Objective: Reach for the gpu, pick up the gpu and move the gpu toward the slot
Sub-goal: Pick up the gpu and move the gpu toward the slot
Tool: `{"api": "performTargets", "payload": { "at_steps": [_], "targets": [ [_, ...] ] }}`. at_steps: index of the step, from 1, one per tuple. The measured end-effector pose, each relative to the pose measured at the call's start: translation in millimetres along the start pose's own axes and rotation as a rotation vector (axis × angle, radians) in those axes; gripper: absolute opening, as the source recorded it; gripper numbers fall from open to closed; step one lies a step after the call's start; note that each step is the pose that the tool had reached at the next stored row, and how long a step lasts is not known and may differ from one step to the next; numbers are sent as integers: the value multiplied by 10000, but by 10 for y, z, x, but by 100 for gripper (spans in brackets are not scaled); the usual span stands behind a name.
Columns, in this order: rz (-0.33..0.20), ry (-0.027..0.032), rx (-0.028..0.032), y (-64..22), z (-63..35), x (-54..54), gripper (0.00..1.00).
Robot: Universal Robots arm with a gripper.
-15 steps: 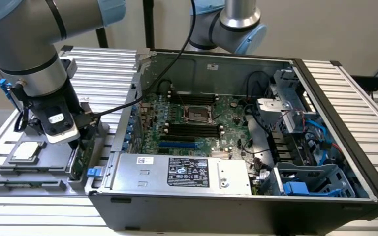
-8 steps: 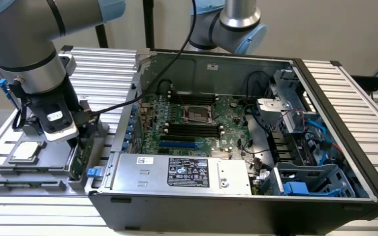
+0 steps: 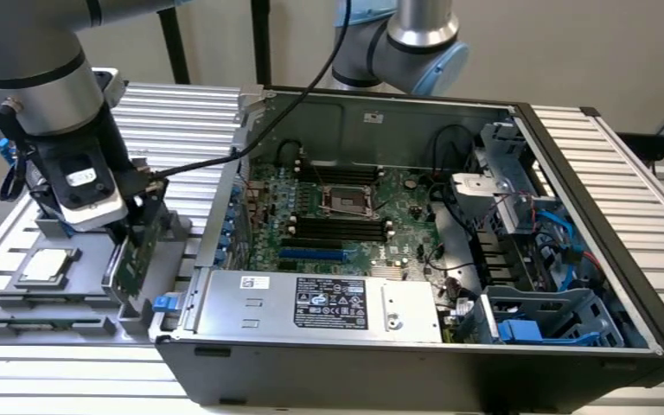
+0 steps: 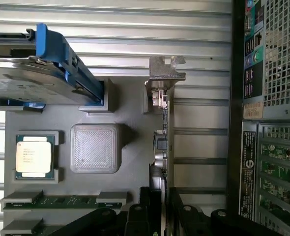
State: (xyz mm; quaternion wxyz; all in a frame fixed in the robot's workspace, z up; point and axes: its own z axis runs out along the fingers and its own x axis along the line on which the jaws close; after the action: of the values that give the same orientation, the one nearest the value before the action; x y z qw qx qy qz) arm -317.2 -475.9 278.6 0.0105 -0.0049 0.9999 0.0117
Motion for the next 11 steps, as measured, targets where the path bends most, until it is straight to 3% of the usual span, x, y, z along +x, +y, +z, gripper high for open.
{"api": "performTargets", "payload": {
  "at_steps": [11],
  "targets": [
    [-18,51,0,11,-497,-21,26]
  ]
}}
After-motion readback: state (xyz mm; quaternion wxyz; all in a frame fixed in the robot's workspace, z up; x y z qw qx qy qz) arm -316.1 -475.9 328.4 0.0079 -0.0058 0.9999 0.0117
